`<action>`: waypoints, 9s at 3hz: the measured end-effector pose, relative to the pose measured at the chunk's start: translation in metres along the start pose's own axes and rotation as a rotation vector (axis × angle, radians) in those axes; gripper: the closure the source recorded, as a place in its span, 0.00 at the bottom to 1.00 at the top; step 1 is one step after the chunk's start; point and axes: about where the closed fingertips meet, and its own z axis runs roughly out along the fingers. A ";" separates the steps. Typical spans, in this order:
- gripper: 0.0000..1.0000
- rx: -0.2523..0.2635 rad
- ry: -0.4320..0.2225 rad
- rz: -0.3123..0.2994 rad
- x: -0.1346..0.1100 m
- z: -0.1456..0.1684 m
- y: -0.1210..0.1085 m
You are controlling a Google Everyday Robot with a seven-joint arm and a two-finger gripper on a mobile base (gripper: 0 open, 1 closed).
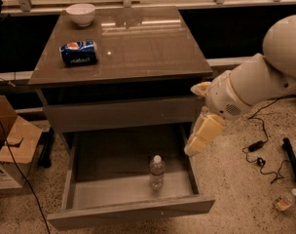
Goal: Pick water bottle from middle drawer and place on counter
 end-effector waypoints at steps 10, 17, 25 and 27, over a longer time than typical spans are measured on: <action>0.00 -0.202 -0.283 0.089 0.081 0.263 -0.051; 0.00 -0.269 -0.293 0.070 0.076 0.281 0.006; 0.00 -0.376 -0.263 0.121 0.104 0.454 0.010; 0.00 -0.366 -0.280 0.127 0.051 0.501 0.034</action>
Offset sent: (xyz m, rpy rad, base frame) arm 0.0416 0.0611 -0.1107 0.1472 0.0594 0.0711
